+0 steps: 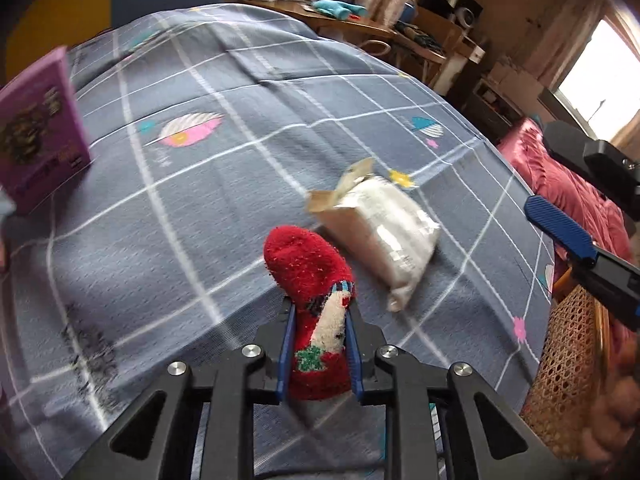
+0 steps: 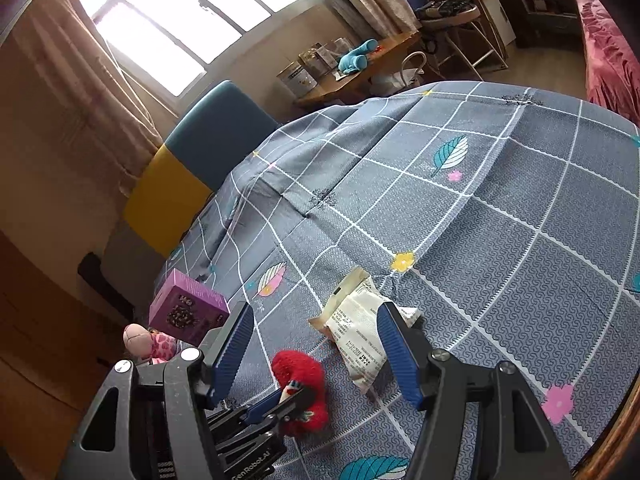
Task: Organize soft objects
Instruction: 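Grasp the red Christmas sock with the left gripper while the right gripper grasps the white paper packet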
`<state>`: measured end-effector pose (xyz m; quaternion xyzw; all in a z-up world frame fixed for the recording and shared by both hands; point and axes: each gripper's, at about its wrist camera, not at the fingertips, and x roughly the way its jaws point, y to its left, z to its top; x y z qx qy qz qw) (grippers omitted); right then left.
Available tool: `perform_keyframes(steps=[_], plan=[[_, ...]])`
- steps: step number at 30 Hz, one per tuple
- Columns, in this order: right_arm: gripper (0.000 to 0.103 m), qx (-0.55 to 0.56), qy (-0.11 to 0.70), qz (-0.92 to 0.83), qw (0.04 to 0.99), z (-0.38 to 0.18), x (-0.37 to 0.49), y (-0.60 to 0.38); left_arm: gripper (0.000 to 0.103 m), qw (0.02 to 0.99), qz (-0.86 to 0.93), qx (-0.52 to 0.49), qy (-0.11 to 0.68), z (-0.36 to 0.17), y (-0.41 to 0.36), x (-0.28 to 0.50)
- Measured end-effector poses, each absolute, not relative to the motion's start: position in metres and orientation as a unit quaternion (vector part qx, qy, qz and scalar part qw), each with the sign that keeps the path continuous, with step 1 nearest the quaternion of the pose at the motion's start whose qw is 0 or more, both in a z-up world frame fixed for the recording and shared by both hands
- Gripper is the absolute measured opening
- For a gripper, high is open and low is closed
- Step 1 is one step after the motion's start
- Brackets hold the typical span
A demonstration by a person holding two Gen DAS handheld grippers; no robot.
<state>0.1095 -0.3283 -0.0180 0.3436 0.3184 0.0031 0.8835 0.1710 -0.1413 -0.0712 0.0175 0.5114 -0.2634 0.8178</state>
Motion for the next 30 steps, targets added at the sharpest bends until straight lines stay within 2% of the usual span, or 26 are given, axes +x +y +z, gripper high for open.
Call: perform_keyframes(steps=[3, 5, 6, 8, 12, 17, 22, 24, 30], plan=[[0.065, 0.336, 0.322, 0.005, 0.885, -0.018, 0.111, -0.325, 0.027, 0.828, -0.24, 0.003, 0.507, -0.074, -0.114, 0.167], [0.065, 0.33, 0.327, 0.004, 0.885, -0.018, 0.112, -0.323, 0.055, 0.834, -0.228, 0.004, 0.502, -0.077, -0.098, 0.164], [0.065, 0.325, 0.329, 0.004, 0.886, -0.018, 0.113, -0.322, 0.061, 0.838, -0.216, 0.014, 0.501, -0.08, -0.093, 0.163], [0.065, 0.315, 0.334, 0.002, 0.888, -0.018, 0.114, -0.318, 0.066, 0.837, -0.21, 0.026, 0.504, -0.088, -0.091, 0.162], [0.065, 0.295, 0.354, 0.001, 0.888, -0.02, 0.118, -0.311, 0.067, 0.84, -0.209, 0.02, 0.5, -0.098, -0.092, 0.165], [0.065, 0.262, 0.431, 0.004, 0.863, -0.034, 0.141, -0.302, 0.068, 0.841, -0.219, 0.021, 0.494, -0.099, -0.095, 0.165], [0.066, 0.139, 0.489, 0.011, 0.861, -0.034, 0.177, -0.288, 0.07, 0.834, -0.222, 0.004, 0.506, -0.099, -0.093, 0.17], [0.072, 0.09, 0.512, 0.029, 0.854, -0.04, 0.191, -0.282, 0.07, 0.832, -0.224, -0.01, 0.507, -0.1, -0.091, 0.173], [0.077, 0.003, 0.564, 0.048, 0.824, -0.066, 0.218, -0.271, 0.072, 0.829, -0.23, -0.036, 0.508, -0.1, -0.086, 0.174]])
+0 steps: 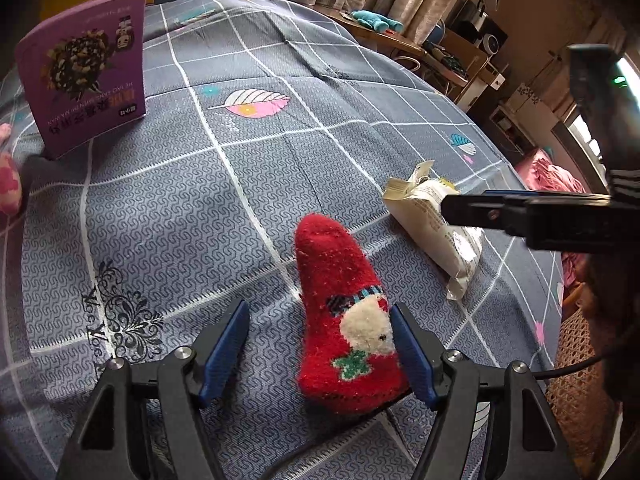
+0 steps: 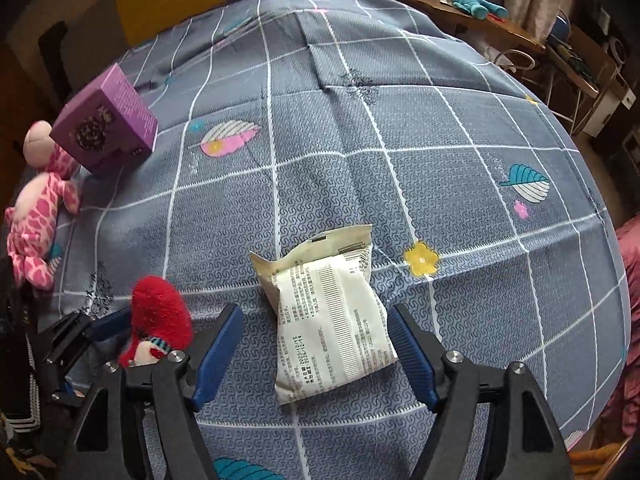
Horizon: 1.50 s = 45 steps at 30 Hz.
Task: Organize soft objects
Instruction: 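Grasp the red Christmas sock with the left gripper while the right gripper grasps the white paper packet, then carry the red sock to the gold tray and release it with the left gripper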
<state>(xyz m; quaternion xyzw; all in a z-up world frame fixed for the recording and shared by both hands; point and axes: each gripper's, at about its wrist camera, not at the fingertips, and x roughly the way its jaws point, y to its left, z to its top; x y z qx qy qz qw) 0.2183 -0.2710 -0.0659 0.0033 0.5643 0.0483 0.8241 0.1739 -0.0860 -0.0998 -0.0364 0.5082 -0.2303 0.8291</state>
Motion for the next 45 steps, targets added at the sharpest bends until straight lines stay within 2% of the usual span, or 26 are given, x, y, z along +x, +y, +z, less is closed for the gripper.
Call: perform_keyframes(steps=[4, 7, 9, 12, 14, 15, 19, 24, 28, 30, 31, 33, 34, 38, 45], plan=[[0.079, -0.026, 0.576, 0.045, 0.816, -0.084, 0.227, -0.265, 0.072, 0.827, -0.233, -0.042, 0.51, -0.099, -0.085, 0.173], [0.064, -0.041, 0.566, 0.026, 0.823, -0.095, 0.226, -0.265, 0.072, 0.825, -0.235, -0.044, 0.512, -0.099, -0.083, 0.173], [0.064, -0.036, 0.574, 0.027, 0.818, -0.099, 0.226, -0.267, 0.073, 0.824, -0.236, -0.046, 0.513, -0.098, -0.082, 0.173], [0.066, -0.041, 0.578, 0.029, 0.815, -0.1, 0.227, -0.266, 0.08, 0.824, -0.235, -0.046, 0.514, -0.097, -0.081, 0.173], [0.066, -0.034, 0.579, 0.029, 0.814, -0.099, 0.227, -0.269, 0.091, 0.822, -0.237, -0.051, 0.515, -0.097, -0.082, 0.174], [0.066, -0.034, 0.579, 0.03, 0.814, -0.099, 0.227, -0.27, 0.093, 0.822, -0.234, -0.051, 0.516, -0.097, -0.083, 0.174], [0.068, -0.034, 0.579, 0.031, 0.814, -0.099, 0.228, -0.27, 0.093, 0.82, -0.225, -0.039, 0.525, -0.097, -0.09, 0.174], [0.069, -0.032, 0.579, 0.031, 0.814, -0.102, 0.235, -0.273, 0.088, 0.815, -0.203, -0.043, 0.541, -0.093, -0.089, 0.182], [0.07, -0.03, 0.582, 0.031, 0.812, -0.104, 0.237, -0.274, 0.077, 0.819, -0.195, -0.025, 0.539, -0.088, -0.093, 0.191], [0.071, -0.026, 0.584, 0.031, 0.811, -0.106, 0.24, -0.272, 0.06, 0.819, -0.195, -0.009, 0.54, -0.088, -0.099, 0.193], [0.072, -0.024, 0.584, 0.032, 0.811, -0.106, 0.241, -0.272, 0.041, 0.817, -0.196, -0.003, 0.541, -0.089, -0.103, 0.194], [0.072, -0.025, 0.582, 0.035, 0.812, -0.106, 0.242, -0.273, 0.03, 0.812, -0.198, 0.012, 0.548, -0.094, -0.11, 0.195], [0.068, -0.03, 0.578, 0.033, 0.815, -0.106, 0.241, -0.273, 0.025, 0.811, -0.202, 0.014, 0.55, -0.096, -0.112, 0.194], [0.061, -0.047, 0.568, 0.035, 0.821, -0.105, 0.24, -0.271, 0.022, 0.827, -0.201, 0.021, 0.525, -0.088, -0.111, 0.18], [0.064, -0.039, 0.572, 0.038, 0.819, -0.108, 0.244, -0.271, 0.022, 0.859, -0.185, 0.012, 0.477, -0.055, -0.075, 0.147]])
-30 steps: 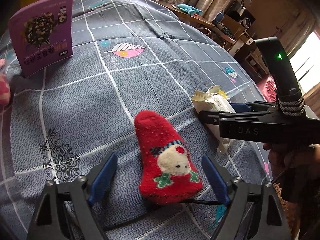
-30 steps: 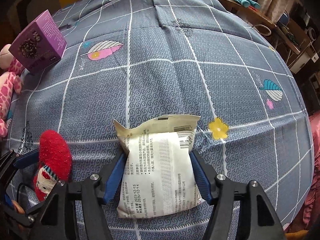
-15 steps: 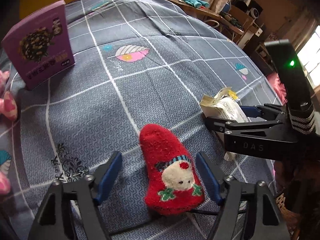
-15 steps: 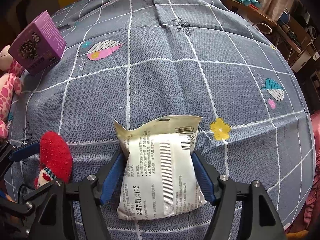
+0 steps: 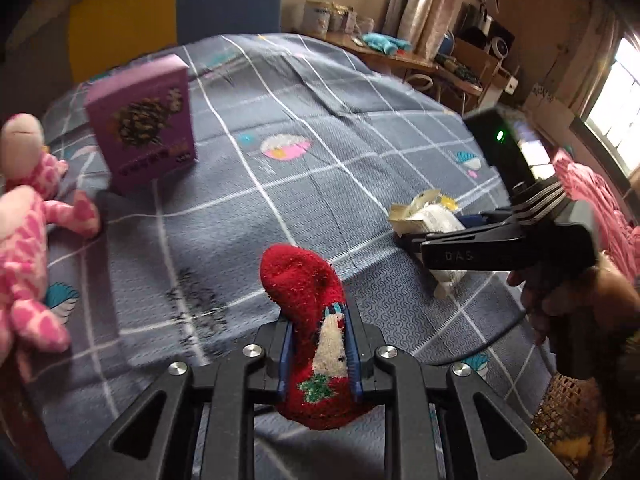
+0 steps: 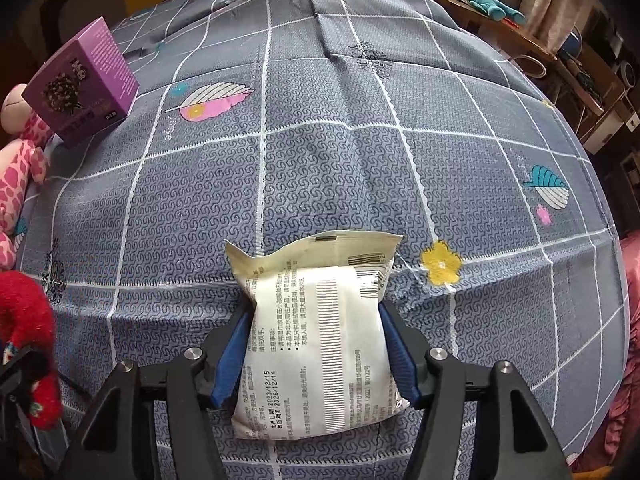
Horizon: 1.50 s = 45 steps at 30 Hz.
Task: Organize soft objects
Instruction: 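Carry the red sock to the gold tray and release it with the left gripper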
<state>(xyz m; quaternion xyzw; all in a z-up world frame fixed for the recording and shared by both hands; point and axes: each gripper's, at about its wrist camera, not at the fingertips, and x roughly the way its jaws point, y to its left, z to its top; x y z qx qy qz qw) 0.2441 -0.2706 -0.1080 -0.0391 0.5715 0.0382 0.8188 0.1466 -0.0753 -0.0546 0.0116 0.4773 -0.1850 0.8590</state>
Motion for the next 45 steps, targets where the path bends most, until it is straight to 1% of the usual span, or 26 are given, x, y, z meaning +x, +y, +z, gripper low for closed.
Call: perform_keyframes(steps=[4, 9, 20, 34, 43, 45], plan=[[0.065, -0.047, 0.568, 0.039, 0.821, -0.109, 0.244, -0.269, 0.022, 0.878, -0.168, -0.008, 0.449, -0.029, -0.047, 0.127], [0.064, -0.057, 0.559, 0.036, 0.826, -0.109, 0.233, -0.264, 0.022, 0.9, -0.126, -0.025, 0.416, -0.001, -0.007, 0.101], [0.064, -0.071, 0.549, 0.035, 0.832, -0.108, 0.22, -0.25, 0.023, 0.934, 0.0, -0.022, 0.358, 0.028, 0.08, 0.048], [0.063, -0.085, 0.536, 0.035, 0.839, -0.107, 0.214, -0.254, 0.023, 0.933, 0.078, -0.065, 0.345, 0.028, 0.161, 0.004], [0.063, -0.093, 0.534, 0.035, 0.839, -0.105, 0.211, -0.251, 0.023, 0.919, 0.115, -0.096, 0.364, 0.009, 0.202, -0.01], [0.063, -0.095, 0.534, 0.036, 0.839, -0.105, 0.211, -0.25, 0.023, 0.914, 0.114, -0.127, 0.368, 0.006, 0.218, -0.015]])
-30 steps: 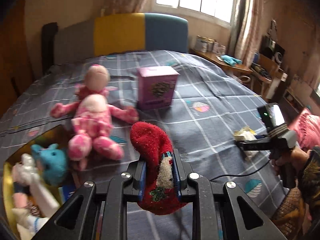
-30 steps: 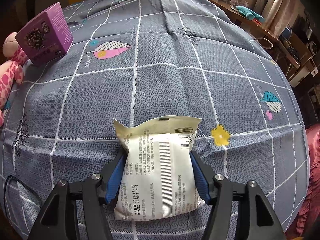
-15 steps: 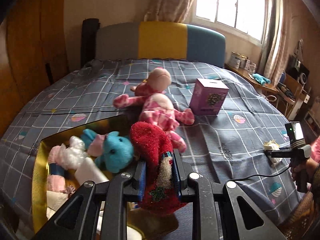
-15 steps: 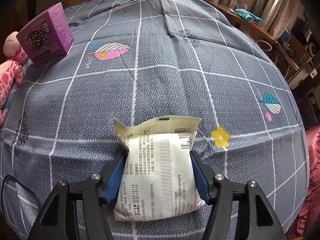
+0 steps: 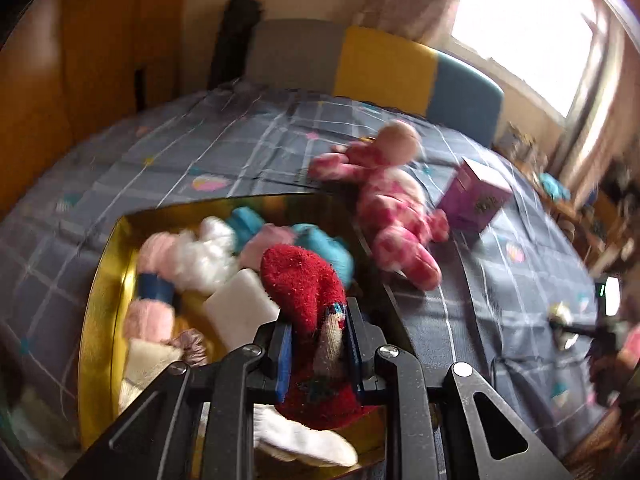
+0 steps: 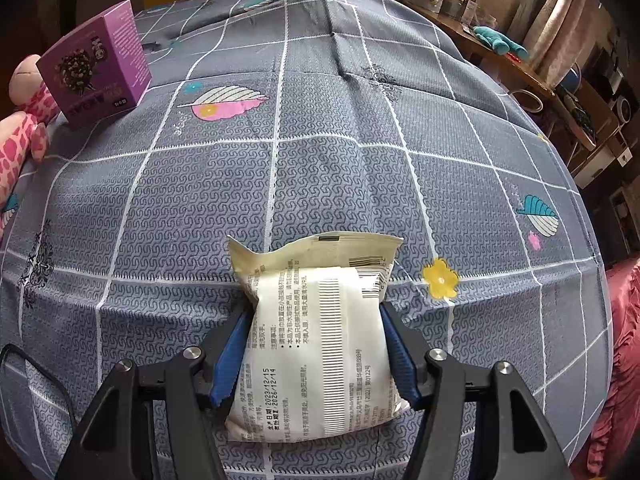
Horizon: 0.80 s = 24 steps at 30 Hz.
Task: Organize soft objects
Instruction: 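Carry the red sock to the gold tray and release it with the left gripper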
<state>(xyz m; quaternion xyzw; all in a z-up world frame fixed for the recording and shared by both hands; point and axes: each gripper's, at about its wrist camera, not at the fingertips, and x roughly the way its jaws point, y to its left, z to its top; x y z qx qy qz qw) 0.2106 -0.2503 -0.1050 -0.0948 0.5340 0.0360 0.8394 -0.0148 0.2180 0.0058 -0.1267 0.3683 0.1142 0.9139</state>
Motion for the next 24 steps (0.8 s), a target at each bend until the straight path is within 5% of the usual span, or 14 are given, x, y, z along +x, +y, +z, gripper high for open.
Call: perform_keyframes(steps=[16, 24], plan=[[0.063, -0.115, 0.528, 0.039, 0.841, -0.103, 0.207, -0.242, 0.026, 0.866, 0.12, -0.31, 0.373, -0.008, 0.32, -0.039], [0.063, -0.124, 0.525, 0.036, 0.842, -0.103, 0.203, -0.237, 0.057, 0.856, 0.139, -0.252, 0.43, -0.048, 0.31, -0.015]])
